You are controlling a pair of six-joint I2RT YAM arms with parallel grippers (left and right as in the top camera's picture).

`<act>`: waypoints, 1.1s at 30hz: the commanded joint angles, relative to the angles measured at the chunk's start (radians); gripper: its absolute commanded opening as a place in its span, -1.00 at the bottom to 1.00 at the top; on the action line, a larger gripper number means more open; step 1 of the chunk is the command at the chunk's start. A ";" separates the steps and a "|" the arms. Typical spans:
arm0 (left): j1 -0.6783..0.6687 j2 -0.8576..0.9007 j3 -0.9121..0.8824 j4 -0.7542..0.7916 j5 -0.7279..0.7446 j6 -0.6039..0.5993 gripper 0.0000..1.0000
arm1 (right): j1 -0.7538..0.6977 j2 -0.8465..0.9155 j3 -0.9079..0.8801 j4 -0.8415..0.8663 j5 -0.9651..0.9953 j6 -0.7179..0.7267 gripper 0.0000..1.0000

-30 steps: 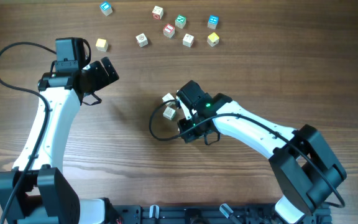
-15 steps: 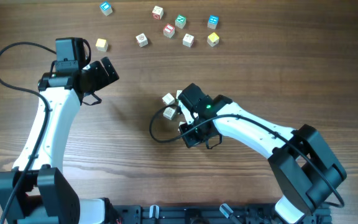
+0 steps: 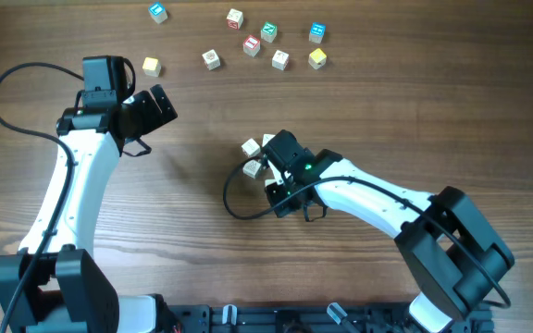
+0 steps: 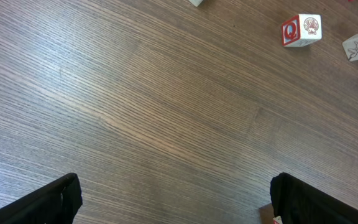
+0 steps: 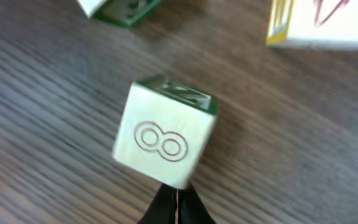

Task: Form a circle
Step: 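Open the right gripper to release the 8 block in the ring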

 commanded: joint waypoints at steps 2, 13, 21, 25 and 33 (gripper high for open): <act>0.001 -0.003 0.008 0.003 0.001 -0.013 1.00 | 0.002 0.001 -0.007 0.027 0.062 0.008 -0.91; 0.001 -0.003 0.008 0.003 0.001 -0.013 1.00 | 0.002 0.001 -0.007 0.005 -0.093 -0.105 -0.91; 0.001 -0.003 0.008 0.003 0.001 -0.013 1.00 | 0.002 0.001 -0.007 0.097 0.002 -0.101 -0.85; 0.001 -0.003 0.008 0.003 0.001 -0.013 1.00 | 0.002 0.001 -0.007 0.117 0.021 -0.101 -0.84; 0.001 -0.003 0.008 0.003 0.001 -0.012 1.00 | 0.002 0.001 -0.007 0.137 0.047 -0.104 -0.91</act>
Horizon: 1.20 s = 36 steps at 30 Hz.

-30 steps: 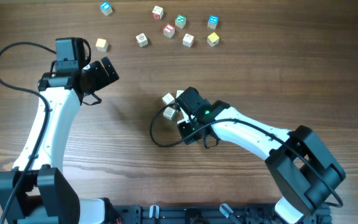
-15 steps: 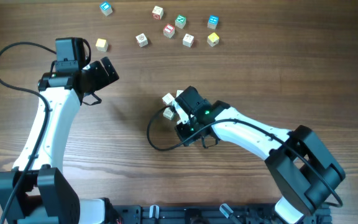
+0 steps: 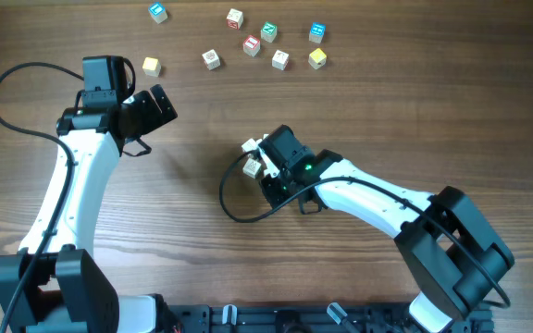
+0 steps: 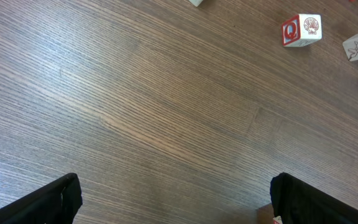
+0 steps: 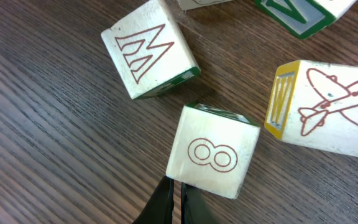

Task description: Form a circle

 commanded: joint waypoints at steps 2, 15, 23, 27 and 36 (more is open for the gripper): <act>0.001 -0.003 0.008 0.003 0.001 -0.013 1.00 | 0.002 -0.002 0.002 0.003 0.023 -0.012 -0.91; 0.001 -0.003 0.008 0.003 0.002 -0.013 1.00 | -0.467 -0.161 0.148 -0.081 0.232 -0.013 -0.28; 0.001 -0.003 0.008 0.027 0.002 -0.013 1.00 | -0.610 -0.161 0.148 -0.063 0.236 -0.011 1.00; 0.001 -0.003 0.008 0.115 0.135 -0.013 1.00 | -0.610 -0.161 0.148 -0.063 0.236 -0.011 0.99; -0.040 0.000 0.003 0.076 0.286 -0.008 -0.92 | -0.610 -0.161 0.148 -0.063 0.236 -0.011 0.99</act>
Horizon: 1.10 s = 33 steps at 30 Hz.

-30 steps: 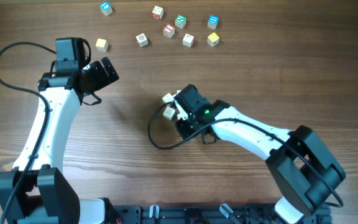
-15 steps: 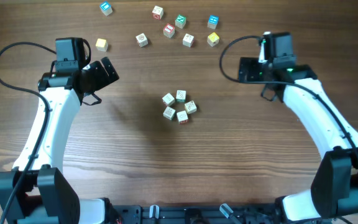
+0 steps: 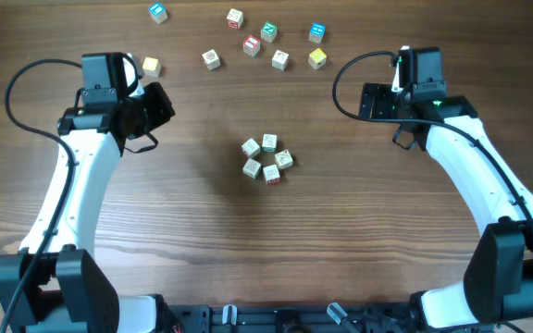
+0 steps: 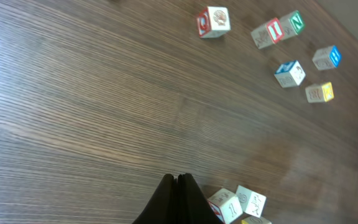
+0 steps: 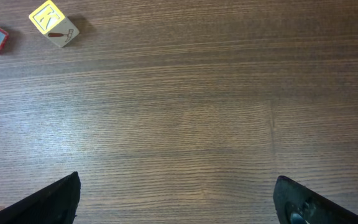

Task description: Form a circle

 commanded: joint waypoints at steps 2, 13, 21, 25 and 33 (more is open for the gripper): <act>-0.061 0.007 0.003 -0.011 0.003 0.005 -0.92 | 0.000 -0.003 0.008 0.003 0.013 0.003 0.99; -0.243 0.069 0.003 -0.003 -0.063 0.005 -0.92 | 0.000 -0.003 0.008 0.003 0.013 0.003 0.99; -0.256 0.133 0.006 0.168 -0.152 -0.021 -0.92 | 0.000 -0.003 0.008 0.003 0.013 0.003 1.00; -0.254 0.138 0.101 0.074 -0.197 -0.016 -0.93 | 0.000 -0.003 0.008 0.003 0.013 0.003 0.99; -0.288 0.285 0.451 -0.360 -0.197 0.009 -0.92 | 0.000 -0.003 0.008 0.003 0.013 0.003 0.99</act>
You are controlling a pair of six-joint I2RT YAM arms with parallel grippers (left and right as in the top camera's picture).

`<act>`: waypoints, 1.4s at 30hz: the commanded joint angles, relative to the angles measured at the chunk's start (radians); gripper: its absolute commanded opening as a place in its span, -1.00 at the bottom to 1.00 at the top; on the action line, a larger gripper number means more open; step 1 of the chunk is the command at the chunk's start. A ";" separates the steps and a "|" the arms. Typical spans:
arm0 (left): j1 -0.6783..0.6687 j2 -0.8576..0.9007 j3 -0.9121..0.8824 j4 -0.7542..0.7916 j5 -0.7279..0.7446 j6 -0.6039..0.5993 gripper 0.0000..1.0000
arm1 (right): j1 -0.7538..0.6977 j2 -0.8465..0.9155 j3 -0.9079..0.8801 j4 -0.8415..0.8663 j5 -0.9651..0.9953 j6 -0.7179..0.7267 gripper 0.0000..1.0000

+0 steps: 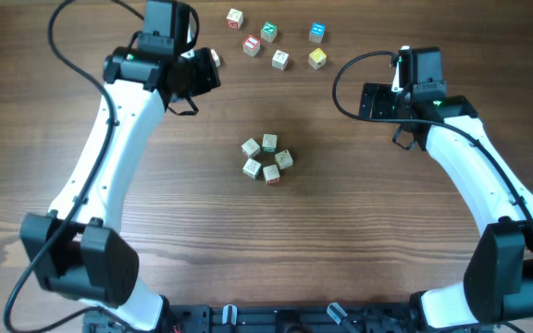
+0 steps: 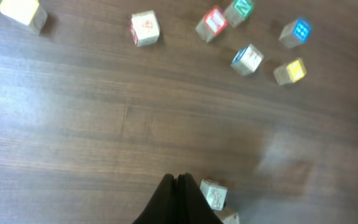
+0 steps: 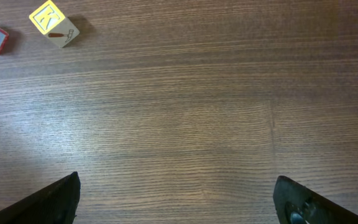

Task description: Form a circle

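Five wooden letter blocks form a small ring (image 1: 266, 158) at the table's middle. Several loose blocks lie along the far edge, among them a red one (image 1: 252, 44) and a yellow one (image 1: 316, 58). My left gripper (image 1: 204, 74) is shut and empty, hanging by the left end of that row, next to a pale block (image 1: 214, 57). In the left wrist view its shut fingers (image 2: 178, 183) point down at bare wood, with a ring block (image 2: 213, 194) just right of them. My right gripper (image 1: 375, 100) stands open at the right, holding nothing.
The right wrist view shows a yellow K block (image 3: 53, 23) and a red 9 block far ahead of the open right gripper (image 3: 176, 180). A yellow block (image 2: 22, 11) and a red-faced block (image 2: 144, 28) lie at the far left.
My left arm has moved from the table's left side to the far edge, by the row of loose blocks, its gripper still shut. The right arm and the ring of blocks have not changed.
First my right gripper was shut against the "8" block in the central cluster while the left stood open at the left. Then it was still at that block, among the others. After that it was back at the right, open, and the left was shut.
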 commanded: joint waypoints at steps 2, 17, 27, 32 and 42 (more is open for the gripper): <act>-0.045 0.132 0.001 -0.128 -0.010 0.011 -0.92 | 0.000 -0.003 0.008 0.003 0.013 0.003 1.00; -0.225 0.153 0.001 -0.151 0.024 -0.045 -0.91 | -0.011 -0.003 0.008 0.119 0.013 0.008 0.99; -0.283 0.155 0.000 -0.044 0.024 -0.045 -0.92 | -0.300 -0.003 0.008 0.067 -0.001 0.165 1.00; -0.288 0.206 0.000 0.034 -0.021 -0.045 -0.92 | -0.299 -0.003 0.008 0.067 -0.001 0.165 0.99; -0.288 0.308 -0.008 0.167 -0.051 -0.045 -0.92 | -0.299 -0.003 0.008 0.067 -0.001 0.165 1.00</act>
